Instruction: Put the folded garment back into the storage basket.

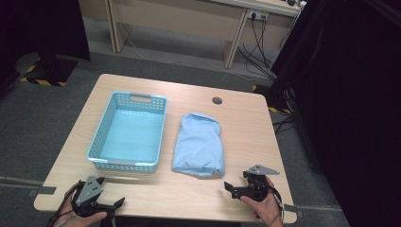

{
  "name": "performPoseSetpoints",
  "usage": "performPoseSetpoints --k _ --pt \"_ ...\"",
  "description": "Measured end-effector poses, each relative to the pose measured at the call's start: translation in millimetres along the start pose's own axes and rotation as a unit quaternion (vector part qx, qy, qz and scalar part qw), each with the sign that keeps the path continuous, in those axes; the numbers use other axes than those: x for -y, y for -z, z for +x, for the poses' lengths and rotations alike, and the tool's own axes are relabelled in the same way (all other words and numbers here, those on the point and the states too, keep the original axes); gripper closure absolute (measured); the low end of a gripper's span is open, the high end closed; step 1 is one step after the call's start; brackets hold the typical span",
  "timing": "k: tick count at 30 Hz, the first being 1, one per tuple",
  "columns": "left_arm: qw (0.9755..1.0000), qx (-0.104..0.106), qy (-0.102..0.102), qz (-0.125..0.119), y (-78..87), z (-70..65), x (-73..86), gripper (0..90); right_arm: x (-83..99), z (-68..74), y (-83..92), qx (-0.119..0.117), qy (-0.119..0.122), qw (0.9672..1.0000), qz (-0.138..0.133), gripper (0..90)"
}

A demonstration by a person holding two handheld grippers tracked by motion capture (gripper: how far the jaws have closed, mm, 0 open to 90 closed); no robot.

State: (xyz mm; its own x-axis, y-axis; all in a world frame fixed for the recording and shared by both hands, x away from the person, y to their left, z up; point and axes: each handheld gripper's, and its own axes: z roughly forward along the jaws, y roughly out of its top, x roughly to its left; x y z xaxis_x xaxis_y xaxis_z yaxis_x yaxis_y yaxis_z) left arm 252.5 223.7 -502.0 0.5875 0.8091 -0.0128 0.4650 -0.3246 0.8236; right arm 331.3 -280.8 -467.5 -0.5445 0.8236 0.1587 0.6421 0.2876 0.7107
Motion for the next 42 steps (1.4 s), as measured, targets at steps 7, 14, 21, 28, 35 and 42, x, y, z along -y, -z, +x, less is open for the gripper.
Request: performPoseSetpoints --k 7,14,21,28,35,42 --pt "1.0000 0.000 0.000 0.000 0.0 0.0 0.0 0.0 -4.3 2.3 2.4 -0.012 -0.003 0.9999 -0.008 3.9" --pt "1.0000 0.000 0.000 0.000 0.0 0.0 0.0 0.0 -9.1 4.4 5.5 -0.019 -0.003 0.9996 -0.018 4.1" --pt "1.0000 0.000 0.000 0.000 0.0 0.0 -0.1 0.0 -12.3 5.1 5.5 -0.026 -0.005 0.9994 -0.022 4.3" --pt "1.0000 0.000 0.000 0.000 -0.1 0.0 0.0 0.0 -16.7 8.0 5.4 -0.033 -0.003 0.9991 -0.025 4.6" --pt "1.0000 0.001 0.001 0.000 -0.1 0.0 0.0 0.0 -23.7 13.6 2.0 -0.044 0.000 0.9987 -0.027 4.7" --pt "1.0000 0.000 0.000 0.000 -0.1 0.1 0.1 0.0 -30.5 16.7 0.3 -0.055 -0.001 0.9980 -0.031 4.7"
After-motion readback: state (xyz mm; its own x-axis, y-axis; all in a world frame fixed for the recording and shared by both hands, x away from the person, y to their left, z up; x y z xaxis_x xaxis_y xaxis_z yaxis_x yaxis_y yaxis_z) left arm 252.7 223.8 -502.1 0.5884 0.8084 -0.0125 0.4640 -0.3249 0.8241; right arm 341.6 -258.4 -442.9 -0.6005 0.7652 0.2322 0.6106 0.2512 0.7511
